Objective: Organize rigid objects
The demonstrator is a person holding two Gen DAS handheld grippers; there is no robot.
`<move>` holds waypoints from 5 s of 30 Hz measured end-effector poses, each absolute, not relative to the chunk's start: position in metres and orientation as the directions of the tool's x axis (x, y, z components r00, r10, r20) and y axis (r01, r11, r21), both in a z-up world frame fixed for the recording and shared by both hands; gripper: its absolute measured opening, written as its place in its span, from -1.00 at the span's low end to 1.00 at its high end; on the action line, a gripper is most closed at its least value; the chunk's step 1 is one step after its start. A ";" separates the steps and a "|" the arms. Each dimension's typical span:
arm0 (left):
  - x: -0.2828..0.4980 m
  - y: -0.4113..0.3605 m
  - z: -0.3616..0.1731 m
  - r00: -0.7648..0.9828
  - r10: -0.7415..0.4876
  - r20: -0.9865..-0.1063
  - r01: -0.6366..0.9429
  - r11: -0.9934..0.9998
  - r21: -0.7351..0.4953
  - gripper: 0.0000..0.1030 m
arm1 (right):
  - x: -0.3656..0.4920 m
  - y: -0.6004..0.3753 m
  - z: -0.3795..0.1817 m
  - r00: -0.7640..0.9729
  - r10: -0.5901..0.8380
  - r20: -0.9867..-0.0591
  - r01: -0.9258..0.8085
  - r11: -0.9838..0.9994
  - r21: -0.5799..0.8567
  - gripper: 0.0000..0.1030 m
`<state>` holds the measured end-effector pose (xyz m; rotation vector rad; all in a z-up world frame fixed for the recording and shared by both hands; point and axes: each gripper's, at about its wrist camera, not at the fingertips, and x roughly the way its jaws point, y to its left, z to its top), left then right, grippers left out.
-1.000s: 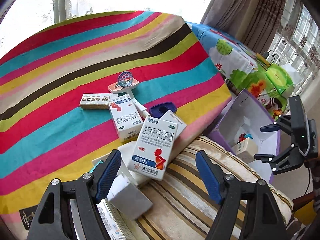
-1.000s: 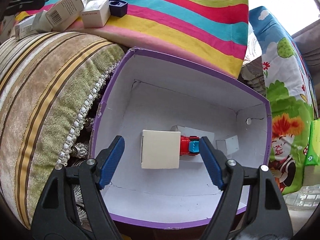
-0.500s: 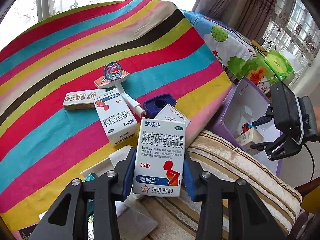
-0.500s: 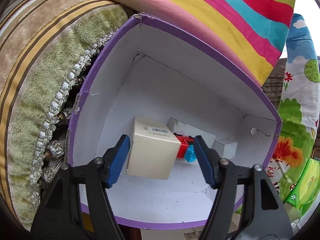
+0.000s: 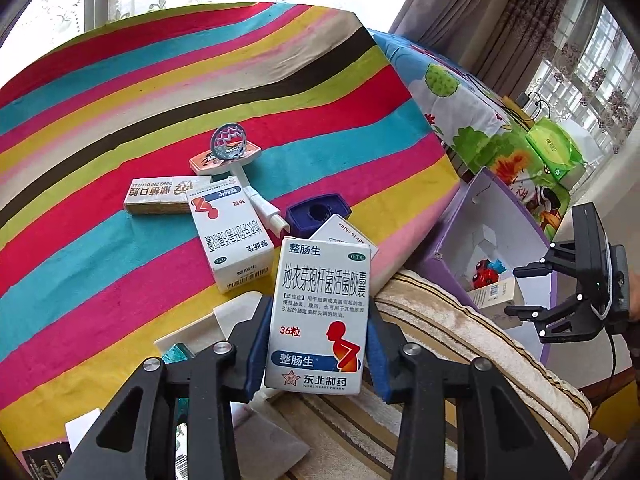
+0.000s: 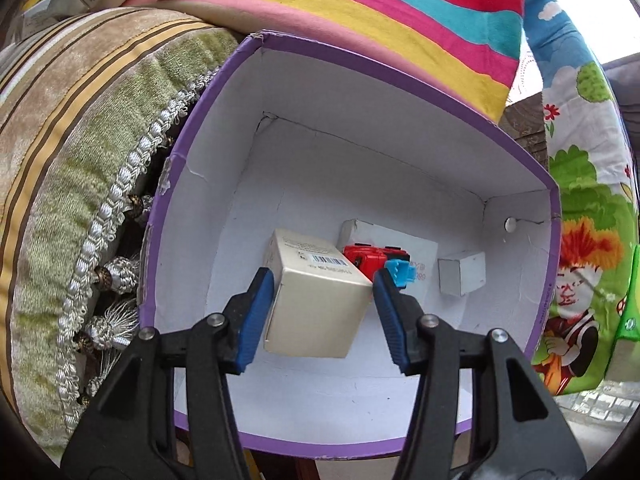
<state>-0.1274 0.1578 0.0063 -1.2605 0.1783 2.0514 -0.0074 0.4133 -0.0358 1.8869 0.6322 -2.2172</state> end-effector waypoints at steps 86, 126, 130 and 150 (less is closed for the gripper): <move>-0.064 0.328 0.027 -0.204 0.568 -0.797 -0.734 -0.627 -0.259 0.31 | 0.066 0.539 -0.012 -0.517 -0.091 -0.851 -0.162 -0.966 0.201 0.55; -0.078 -0.081 0.027 -0.590 0.194 -0.784 0.099 -0.946 -0.309 0.62 | -0.032 0.246 0.038 -0.481 -0.339 -0.808 0.296 -0.931 0.214 0.63; -0.095 -0.070 0.014 -0.538 0.182 -0.823 0.059 -0.966 -0.251 0.69 | -0.045 0.217 0.036 -0.492 -0.316 -0.811 0.305 -0.935 0.180 0.63; -0.116 -0.058 -0.019 -0.443 0.108 -0.890 0.049 -0.988 -0.144 0.94 | -0.089 0.168 -0.002 -0.430 -0.255 -0.866 0.302 -0.945 0.128 -0.21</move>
